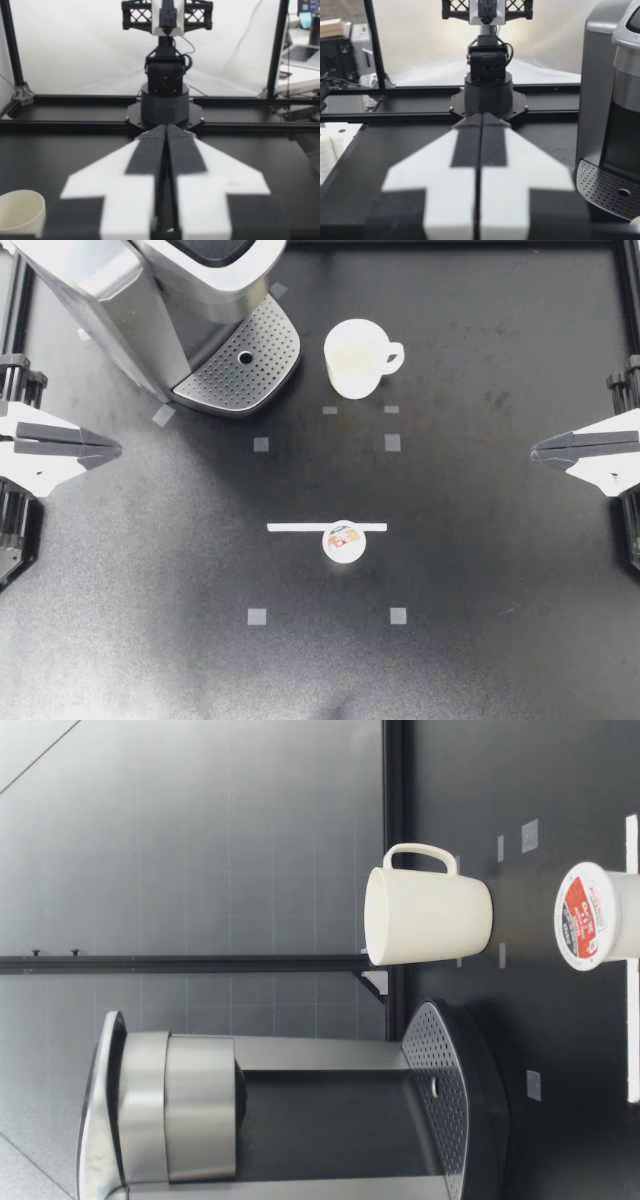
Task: Place the coffee capsule inside the capsule container, then place the cup onto the center of the cup tray.
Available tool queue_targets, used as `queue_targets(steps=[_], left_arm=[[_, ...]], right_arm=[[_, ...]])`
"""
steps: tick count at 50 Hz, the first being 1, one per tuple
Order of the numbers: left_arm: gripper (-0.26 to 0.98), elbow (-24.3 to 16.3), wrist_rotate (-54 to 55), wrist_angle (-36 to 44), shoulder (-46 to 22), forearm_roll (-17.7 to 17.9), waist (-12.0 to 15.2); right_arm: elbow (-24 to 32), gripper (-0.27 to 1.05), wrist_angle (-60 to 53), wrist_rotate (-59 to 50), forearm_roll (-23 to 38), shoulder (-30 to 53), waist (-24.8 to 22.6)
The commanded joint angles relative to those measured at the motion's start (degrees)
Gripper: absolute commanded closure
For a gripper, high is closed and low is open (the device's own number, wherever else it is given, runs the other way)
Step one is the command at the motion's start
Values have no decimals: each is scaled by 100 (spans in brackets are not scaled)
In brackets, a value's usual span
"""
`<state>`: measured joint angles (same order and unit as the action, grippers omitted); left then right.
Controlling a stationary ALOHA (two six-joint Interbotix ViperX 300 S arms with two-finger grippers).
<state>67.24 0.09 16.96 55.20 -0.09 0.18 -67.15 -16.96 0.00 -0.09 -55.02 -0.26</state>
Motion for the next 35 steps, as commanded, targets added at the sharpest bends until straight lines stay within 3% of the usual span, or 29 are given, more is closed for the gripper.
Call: queue_targets(steps=[1, 8, 18, 35], left_arm=[[52, -123, -53, 53, 18, -9, 105], [63, -193, -53, 105, 9, 0, 105], [63, -220, -62, 105, 9, 0, 105], [63, -167, 9, 105, 0, -9, 105]], right_arm=[[97, 71, -26, -26, -9, 44, -9], [272, 80, 0, -70, -44, 352, 0], [686, 80, 457, -79, -44, 1301, 0], [1626, 79, 2391, -70, -70, 3296, -44]])
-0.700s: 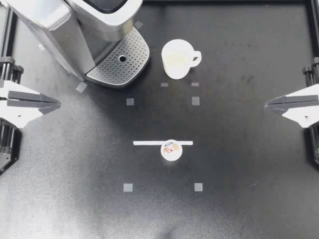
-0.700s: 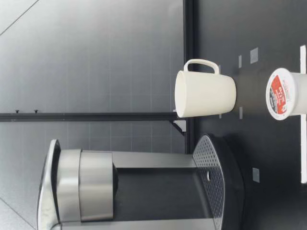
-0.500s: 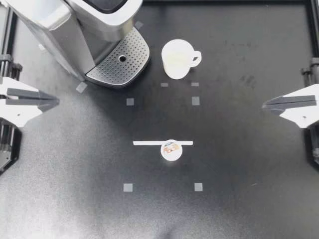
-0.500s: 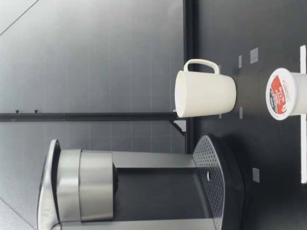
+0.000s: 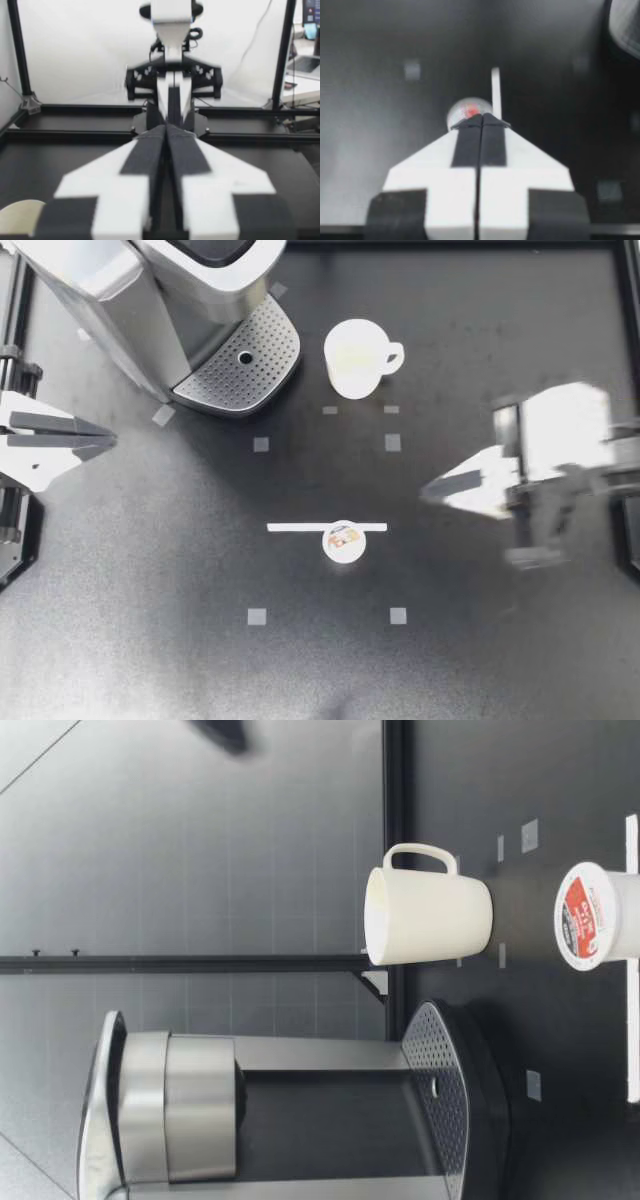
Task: Place the coffee capsule inside the capsule container, then place the cup onto the center of the cup tray.
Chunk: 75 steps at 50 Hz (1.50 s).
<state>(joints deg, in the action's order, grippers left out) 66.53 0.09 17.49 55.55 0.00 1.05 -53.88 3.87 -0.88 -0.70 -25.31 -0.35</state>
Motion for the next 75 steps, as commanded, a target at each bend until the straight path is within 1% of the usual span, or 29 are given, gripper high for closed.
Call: queue_targets(steps=[1, 12, 23, 30, 38, 43, 49, 63, 75], left_arm=[[63, -97, 9, 53, -35, -9, 18], [63, -62, 9, 53, -35, -18, 18], [63, 0, 9, 53, -35, -18, 18], [63, 44, 9, 53, -35, -18, 18], [63, 44, 9, 53, -26, -9, 18], [63, 44, 9, 53, -26, -9, 18], [63, 44, 18, 35, -26, -18, 18], [63, 53, 35, 18, -26, -9, 18], [63, 44, 44, 9, -26, -9, 18]], right_arm=[[325, 79, 360, 26, -9, 431, -53], [571, 76, 554, 53, -9, 1301, -167], [668, 61, 554, 53, -9, 1740, -167], [712, 44, 527, 62, -9, 1969, -237], [809, 15, 527, 53, -9, 2285, -272], [870, 3, 519, 35, -9, 2443, -272], [958, 1, 466, 35, -9, 2575, -281], [976, -5, -88, 18, -9, 2672, -299], [1002, -5, -237, 26, -9, 2760, -299]])
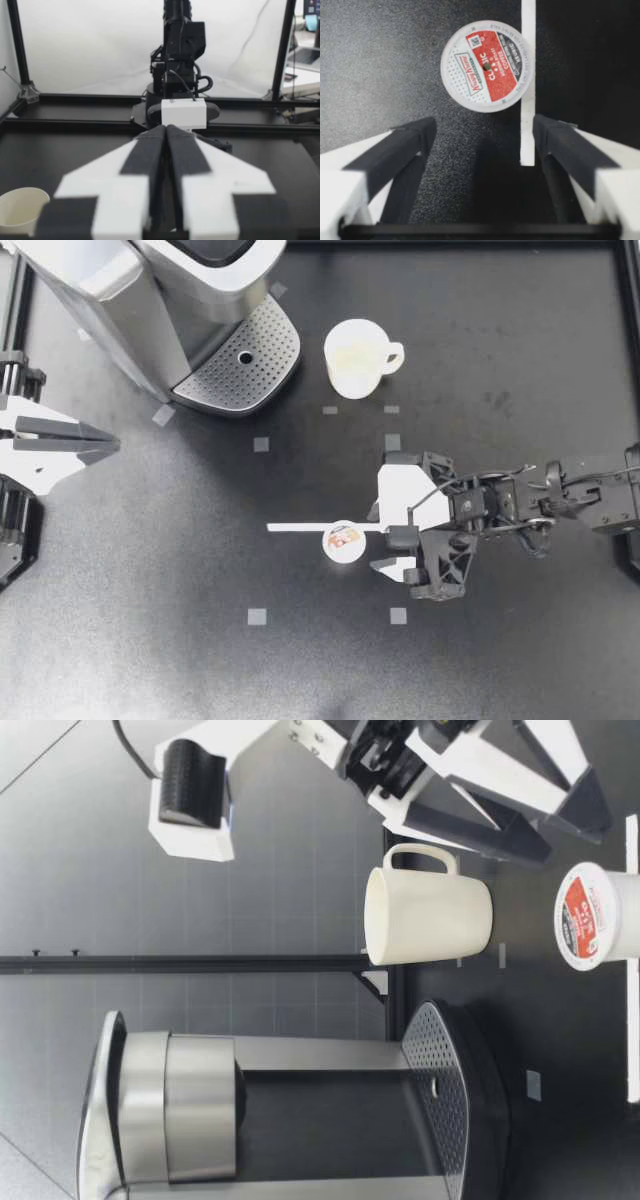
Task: Place the coffee capsule inside the capsule container, then place the cup onto the center of the cup tray.
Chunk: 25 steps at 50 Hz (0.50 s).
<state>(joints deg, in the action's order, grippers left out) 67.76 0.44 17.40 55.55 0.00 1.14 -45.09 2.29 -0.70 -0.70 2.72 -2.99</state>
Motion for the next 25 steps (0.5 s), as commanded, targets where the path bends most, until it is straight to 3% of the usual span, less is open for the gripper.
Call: queue_targets(steps=[1, 25], left_arm=[[63, -79, 9, 26, -26, -9, 9], [63, -70, 18, 18, -18, -18, 9]], right_arm=[[132, -5, -88, 0, -9, -26, -35], [439, -5, -114, 26, 0, 334, -26]])
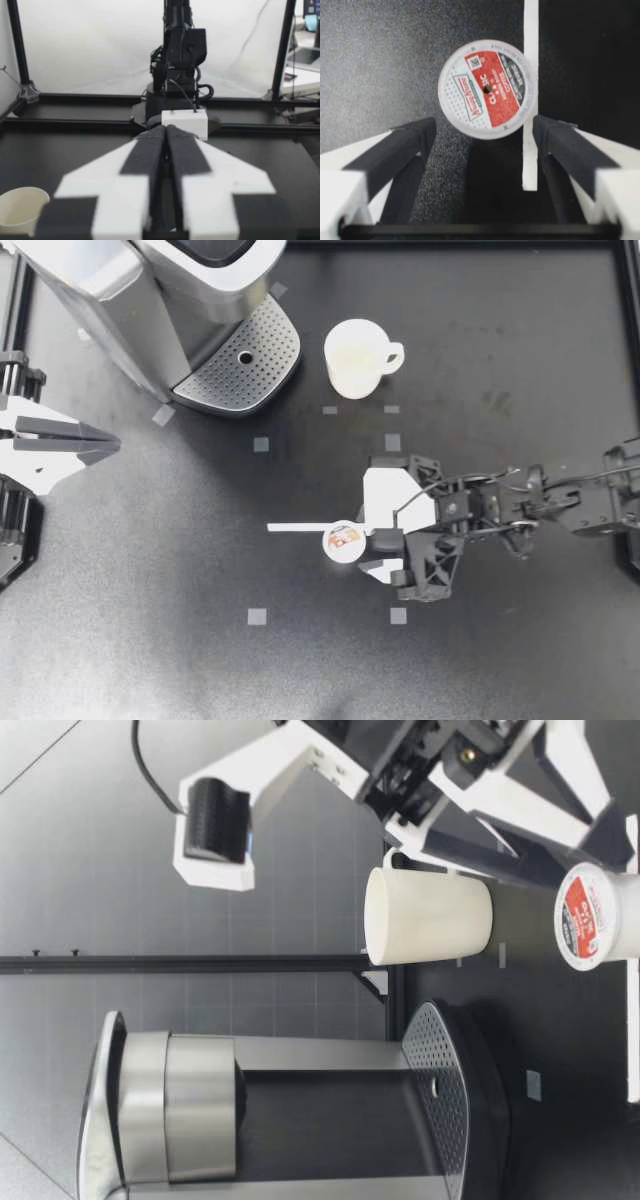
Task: Place the coffee capsule inside the capsule container, then place the cup onto the center of the cup tray.
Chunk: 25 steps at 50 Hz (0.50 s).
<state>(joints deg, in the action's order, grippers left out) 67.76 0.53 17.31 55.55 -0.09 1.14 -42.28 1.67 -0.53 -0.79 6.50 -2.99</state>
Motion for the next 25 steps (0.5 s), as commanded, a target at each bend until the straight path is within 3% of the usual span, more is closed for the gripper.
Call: queue_targets(steps=[1, 25], left_arm=[[63, -70, 9, 26, -18, 0, 9], [63, -70, 9, -9, -18, 0, 9]], right_arm=[[167, -5, -53, 9, 9, -35, -26], [448, -5, -18, 44, 26, 158, -35]])
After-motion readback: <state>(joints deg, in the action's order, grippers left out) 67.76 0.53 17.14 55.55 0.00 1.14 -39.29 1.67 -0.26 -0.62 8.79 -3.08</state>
